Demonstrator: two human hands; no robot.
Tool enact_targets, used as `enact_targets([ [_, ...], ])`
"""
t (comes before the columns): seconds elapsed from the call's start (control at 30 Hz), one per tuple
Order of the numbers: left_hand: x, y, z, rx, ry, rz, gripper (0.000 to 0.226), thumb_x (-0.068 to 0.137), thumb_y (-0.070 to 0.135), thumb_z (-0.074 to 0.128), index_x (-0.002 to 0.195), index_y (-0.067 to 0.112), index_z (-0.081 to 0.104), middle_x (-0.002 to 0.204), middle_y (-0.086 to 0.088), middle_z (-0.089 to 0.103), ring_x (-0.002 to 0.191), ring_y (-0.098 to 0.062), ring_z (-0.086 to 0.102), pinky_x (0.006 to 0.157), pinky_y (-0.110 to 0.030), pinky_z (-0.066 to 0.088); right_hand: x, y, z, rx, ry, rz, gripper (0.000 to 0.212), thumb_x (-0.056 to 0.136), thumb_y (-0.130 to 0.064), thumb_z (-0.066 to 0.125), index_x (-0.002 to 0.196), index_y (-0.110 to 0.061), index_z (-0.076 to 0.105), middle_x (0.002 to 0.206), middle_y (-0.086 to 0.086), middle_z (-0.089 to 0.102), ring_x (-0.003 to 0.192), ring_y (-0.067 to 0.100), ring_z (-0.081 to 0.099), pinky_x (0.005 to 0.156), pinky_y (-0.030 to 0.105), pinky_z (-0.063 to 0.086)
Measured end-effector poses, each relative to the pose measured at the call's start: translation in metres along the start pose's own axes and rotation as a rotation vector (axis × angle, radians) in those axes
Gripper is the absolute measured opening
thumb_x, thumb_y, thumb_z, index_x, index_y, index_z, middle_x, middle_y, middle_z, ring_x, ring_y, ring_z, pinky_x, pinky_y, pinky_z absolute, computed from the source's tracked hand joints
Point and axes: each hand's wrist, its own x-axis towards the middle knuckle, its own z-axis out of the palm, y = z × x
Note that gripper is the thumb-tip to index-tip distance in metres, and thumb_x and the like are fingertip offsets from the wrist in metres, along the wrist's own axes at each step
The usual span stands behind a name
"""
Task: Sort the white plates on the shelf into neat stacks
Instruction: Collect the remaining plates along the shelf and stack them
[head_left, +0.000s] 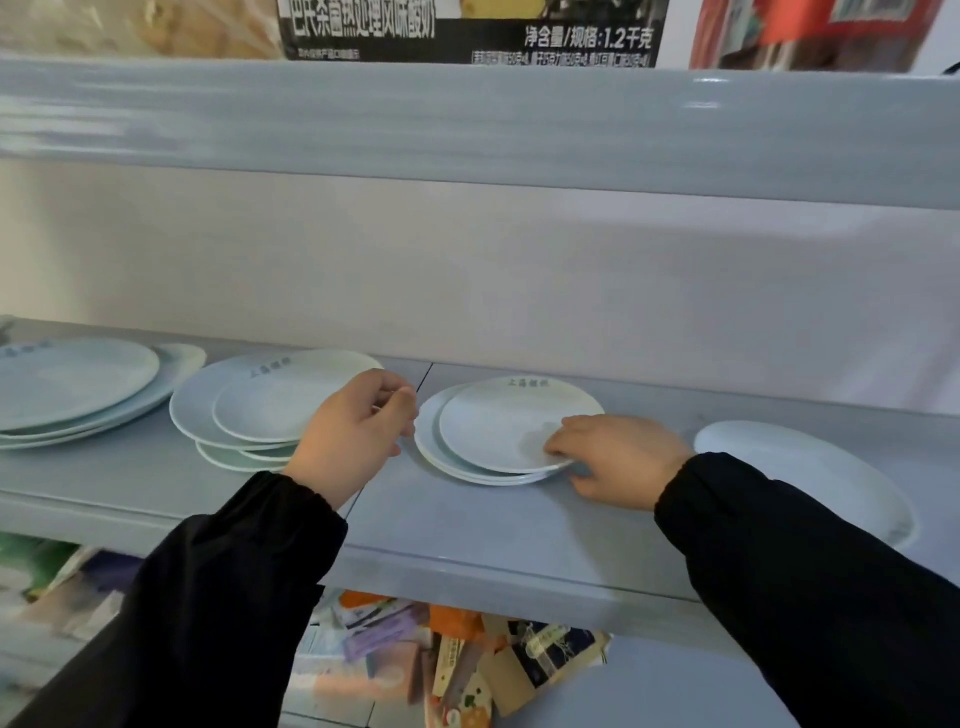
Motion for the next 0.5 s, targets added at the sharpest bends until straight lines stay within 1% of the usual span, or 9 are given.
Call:
enact_targets([
  [0.07,0.001,0.002,0.003,-0.003,-0.008,0.003,0.011,0.094,0.026,0.053,0.096,0.025,0.064,0.089,0.004,0.07,0.078,-0.008,0.069,0.074,-0.041,0.06,-0.003,0.001,-0.001,-0.002,0.005,0.002,0.051,0.091,-0.037,0.055,0.141,-0.033,0.045,0.144,-0.009,0.045,0.134,0.014,0.044,0.094,0.03,0.043],
  [0.1,0.001,0.004,0.005,-0.001,-0.011,0.01,0.011,0.094,0.026,0.053,0.096,0.025,0.064,0.089,0.004,0.071,0.078,-0.008,0.069,0.076,-0.043,0.06,-0.005,0.001,-0.001,0.006,0.01,0.001,0.058,0.091,-0.039,0.056,0.146,-0.033,0.04,0.149,-0.009,0.041,0.138,0.013,0.038,0.1,0.03,0.041],
  [0.17,0.0,0.008,0.012,0.003,-0.013,0.032,0.01,0.093,0.026,0.054,0.096,0.025,0.064,0.089,0.002,0.071,0.079,-0.009,0.07,0.078,-0.045,0.059,-0.011,0.006,0.0,0.039,0.027,0.003,0.072,0.089,-0.046,0.058,0.153,-0.031,0.029,0.159,-0.01,0.029,0.148,0.011,0.022,0.112,0.03,0.031],
  [0.2,0.0,0.01,0.018,0.008,-0.019,0.042,0.01,0.093,0.026,0.054,0.096,0.025,0.064,0.09,0.001,0.071,0.079,-0.009,0.07,0.078,-0.045,0.059,-0.016,0.01,0.0,0.054,0.043,0.011,0.078,0.088,-0.05,0.058,0.155,-0.031,0.024,0.161,-0.01,0.024,0.15,0.009,0.015,0.116,0.029,0.026],
  [0.27,-0.002,0.017,0.033,0.039,-0.047,0.066,0.009,0.092,0.028,0.054,0.096,0.028,0.063,0.091,0.002,0.071,0.08,-0.007,0.07,0.078,-0.044,0.059,-0.029,0.021,-0.002,0.066,0.072,0.039,0.086,0.085,-0.059,0.056,0.157,-0.031,0.017,0.163,-0.011,0.017,0.151,0.008,0.009,0.117,0.026,0.02],
  [0.33,-0.006,0.025,0.056,0.085,-0.089,0.11,0.011,0.089,0.034,0.054,0.097,0.033,0.061,0.087,0.007,0.07,0.082,-0.009,0.069,0.077,-0.043,0.058,-0.046,0.036,-0.003,0.084,0.085,0.074,0.09,0.084,-0.065,0.054,0.157,-0.031,0.014,0.164,-0.01,0.016,0.151,0.009,0.007,0.117,0.026,0.017],
  [0.37,-0.008,0.029,0.069,0.118,-0.116,0.142,0.012,0.087,0.035,0.054,0.098,0.033,0.061,0.085,0.01,0.068,0.08,-0.008,0.068,0.076,-0.037,0.058,-0.056,0.044,-0.003,0.099,0.089,0.095,0.091,0.083,-0.067,0.054,0.157,-0.031,0.015,0.164,-0.01,0.016,0.151,0.009,0.006,0.117,0.026,0.017],
  [0.43,-0.017,0.039,0.103,0.193,-0.176,0.221,0.014,0.09,0.029,0.056,0.103,0.03,0.061,0.085,0.011,0.065,0.077,-0.002,0.062,0.068,-0.016,0.051,-0.078,0.061,-0.002,0.129,0.084,0.146,0.091,0.083,-0.066,0.056,0.157,-0.03,0.016,0.163,-0.01,0.017,0.151,0.009,0.006,0.117,0.024,0.014],
  [0.5,-0.027,0.05,0.14,0.264,-0.26,0.314,0.017,0.092,0.024,0.057,0.108,0.027,0.06,0.089,0.012,0.062,0.083,0.0,0.059,0.069,-0.012,0.046,-0.1,0.079,0.001,0.153,0.077,0.186,0.092,0.082,-0.068,0.056,0.156,-0.029,0.017,0.163,-0.01,0.018,0.151,0.008,0.006,0.116,0.022,0.013],
])
